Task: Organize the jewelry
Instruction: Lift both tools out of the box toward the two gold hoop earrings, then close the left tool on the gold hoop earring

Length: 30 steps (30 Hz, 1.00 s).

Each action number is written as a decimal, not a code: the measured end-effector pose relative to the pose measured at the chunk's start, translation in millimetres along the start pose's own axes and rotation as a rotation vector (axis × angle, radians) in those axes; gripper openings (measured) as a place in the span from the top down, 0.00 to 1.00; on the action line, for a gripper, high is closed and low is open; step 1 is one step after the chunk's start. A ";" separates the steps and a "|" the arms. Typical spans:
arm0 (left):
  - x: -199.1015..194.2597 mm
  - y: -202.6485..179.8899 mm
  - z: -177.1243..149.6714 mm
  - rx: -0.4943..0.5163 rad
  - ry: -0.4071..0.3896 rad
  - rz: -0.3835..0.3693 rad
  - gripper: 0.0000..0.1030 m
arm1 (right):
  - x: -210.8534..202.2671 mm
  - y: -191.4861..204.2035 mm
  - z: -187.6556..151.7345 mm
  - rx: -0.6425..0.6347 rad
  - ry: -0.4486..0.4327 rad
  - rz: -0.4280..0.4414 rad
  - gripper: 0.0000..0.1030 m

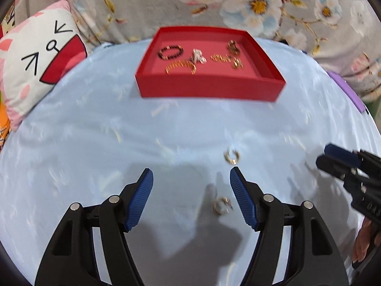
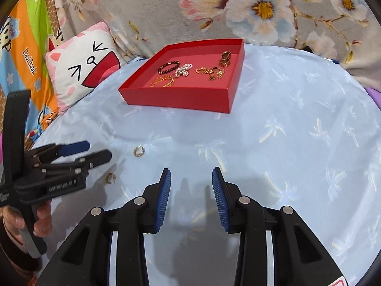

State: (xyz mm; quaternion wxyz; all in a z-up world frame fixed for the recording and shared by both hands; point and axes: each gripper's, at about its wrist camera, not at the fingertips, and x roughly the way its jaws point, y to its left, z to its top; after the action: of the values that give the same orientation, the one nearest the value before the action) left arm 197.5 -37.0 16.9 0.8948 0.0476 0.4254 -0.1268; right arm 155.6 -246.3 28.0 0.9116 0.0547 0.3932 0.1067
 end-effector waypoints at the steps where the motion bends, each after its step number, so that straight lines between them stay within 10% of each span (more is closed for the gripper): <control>1: 0.2 -3.0 -6.0 0.007 0.001 -0.003 0.37 | -0.5 -0.7 -2.9 0.004 0.000 0.001 0.65; 10: 9.6 -21.4 -26.7 0.074 -0.002 0.029 0.37 | 3.8 2.3 -10.5 -0.005 0.008 0.011 0.65; 30: -0.1 -14.0 -33.7 0.083 -0.023 -0.054 0.95 | 18.0 23.9 -13.8 -0.072 0.034 0.026 0.65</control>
State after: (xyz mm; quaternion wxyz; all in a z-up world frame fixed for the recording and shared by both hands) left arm 168.5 -43.9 -4.0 0.8931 0.0716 0.4108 -0.1689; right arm 153.9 -218.6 10.3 0.9047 0.0253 0.4039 0.1335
